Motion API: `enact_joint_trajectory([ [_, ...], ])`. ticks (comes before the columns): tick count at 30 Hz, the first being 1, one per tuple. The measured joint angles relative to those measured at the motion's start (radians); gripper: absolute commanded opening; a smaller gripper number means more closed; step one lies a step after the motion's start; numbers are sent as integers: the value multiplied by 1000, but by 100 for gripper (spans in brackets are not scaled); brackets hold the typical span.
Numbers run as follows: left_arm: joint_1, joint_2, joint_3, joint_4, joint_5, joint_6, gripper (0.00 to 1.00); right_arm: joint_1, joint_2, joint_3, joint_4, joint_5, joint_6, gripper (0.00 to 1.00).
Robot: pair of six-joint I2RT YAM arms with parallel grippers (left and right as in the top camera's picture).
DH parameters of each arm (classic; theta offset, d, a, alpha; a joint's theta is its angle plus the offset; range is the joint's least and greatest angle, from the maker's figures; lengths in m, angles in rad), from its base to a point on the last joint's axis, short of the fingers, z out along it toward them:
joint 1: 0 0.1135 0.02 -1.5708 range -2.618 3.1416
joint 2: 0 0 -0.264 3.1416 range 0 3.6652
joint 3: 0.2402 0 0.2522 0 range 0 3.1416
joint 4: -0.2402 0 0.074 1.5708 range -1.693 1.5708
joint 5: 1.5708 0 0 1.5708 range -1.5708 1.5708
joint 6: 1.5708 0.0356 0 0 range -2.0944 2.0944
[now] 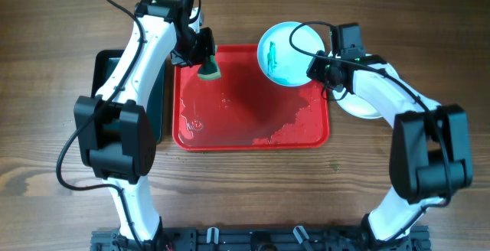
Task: Clean dirty plates on tray and stack at the side
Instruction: 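Grasp the top plate rim with the right gripper and pull it to the tray center, then scrub the third plate with the sponge in the left gripper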
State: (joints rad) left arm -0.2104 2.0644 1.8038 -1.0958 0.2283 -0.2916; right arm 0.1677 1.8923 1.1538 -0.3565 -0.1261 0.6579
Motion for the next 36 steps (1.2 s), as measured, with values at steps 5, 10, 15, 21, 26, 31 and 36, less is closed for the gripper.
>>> enact_joint_trajectory([
  [5,0,0,0,0,0,0,4,0,63,10,-10,-56,15,5],
  [10,0,0,0,0,0,0,4,12,44,27,-235,-171,-56,8],
  [15,0,0,0,7,0,0,4,54,-70,26,-376,-175,-205,57],
  [21,0,0,0,8,0,0,4,61,-79,27,-182,-51,-364,56],
  [26,0,0,0,8,0,0,4,61,38,27,-95,-61,-517,21],
  [31,0,0,0,11,0,0,4,61,60,27,-101,-83,-550,4],
  [36,0,0,0,21,0,0,4,60,61,49,-208,-165,-435,4],
])
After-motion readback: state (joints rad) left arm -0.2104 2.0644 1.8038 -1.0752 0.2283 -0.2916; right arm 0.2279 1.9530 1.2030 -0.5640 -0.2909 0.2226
